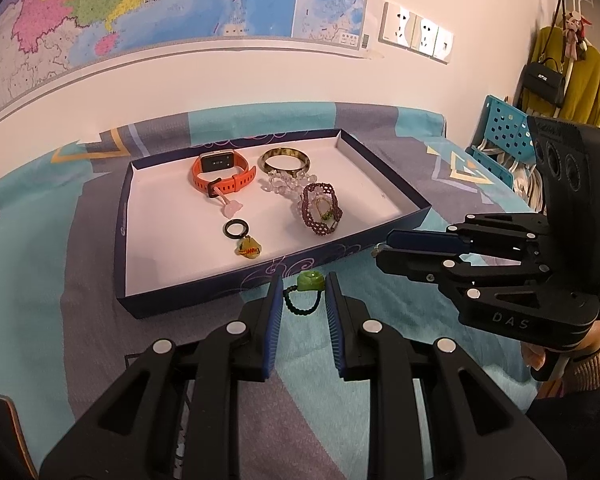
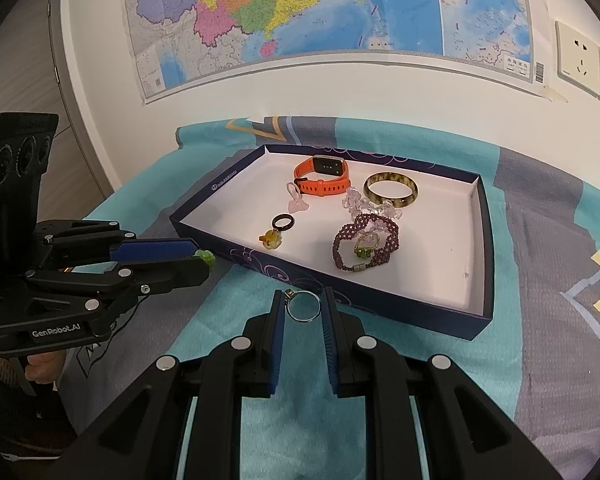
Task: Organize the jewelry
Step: 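Carry the silver ring with the right gripper while the left gripper carries the green ring into the box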
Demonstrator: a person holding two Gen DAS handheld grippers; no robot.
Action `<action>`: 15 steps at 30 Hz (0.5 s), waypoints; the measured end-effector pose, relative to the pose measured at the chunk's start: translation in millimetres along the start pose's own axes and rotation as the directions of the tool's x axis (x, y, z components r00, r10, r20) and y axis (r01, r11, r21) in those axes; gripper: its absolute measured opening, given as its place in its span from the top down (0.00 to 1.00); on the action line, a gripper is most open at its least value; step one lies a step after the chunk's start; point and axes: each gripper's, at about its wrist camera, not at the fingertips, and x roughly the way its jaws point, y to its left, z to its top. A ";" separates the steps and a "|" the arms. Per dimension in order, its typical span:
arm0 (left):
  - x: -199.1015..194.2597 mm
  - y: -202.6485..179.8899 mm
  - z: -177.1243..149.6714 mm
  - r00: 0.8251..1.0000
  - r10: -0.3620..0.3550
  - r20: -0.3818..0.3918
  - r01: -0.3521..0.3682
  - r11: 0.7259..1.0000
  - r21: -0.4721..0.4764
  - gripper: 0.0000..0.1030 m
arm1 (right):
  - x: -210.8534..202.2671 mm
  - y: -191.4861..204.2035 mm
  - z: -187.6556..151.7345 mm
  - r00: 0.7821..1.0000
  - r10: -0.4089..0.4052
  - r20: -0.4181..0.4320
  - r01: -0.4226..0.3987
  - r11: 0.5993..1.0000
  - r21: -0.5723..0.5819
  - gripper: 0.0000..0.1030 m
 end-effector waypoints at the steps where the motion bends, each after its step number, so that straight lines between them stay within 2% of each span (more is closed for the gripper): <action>1: 0.1 -0.1 0.3 1.000 -0.001 0.000 0.001 1.000 0.000 0.79 | -0.3 0.0 -0.7 1.000 0.001 0.000 -0.001 1.000 0.000 0.84; 15: -0.5 0.7 3.2 1.000 0.000 0.009 0.000 1.000 0.004 0.79 | 1.8 -0.2 3.4 1.000 0.001 0.004 -0.001 1.000 -0.001 0.84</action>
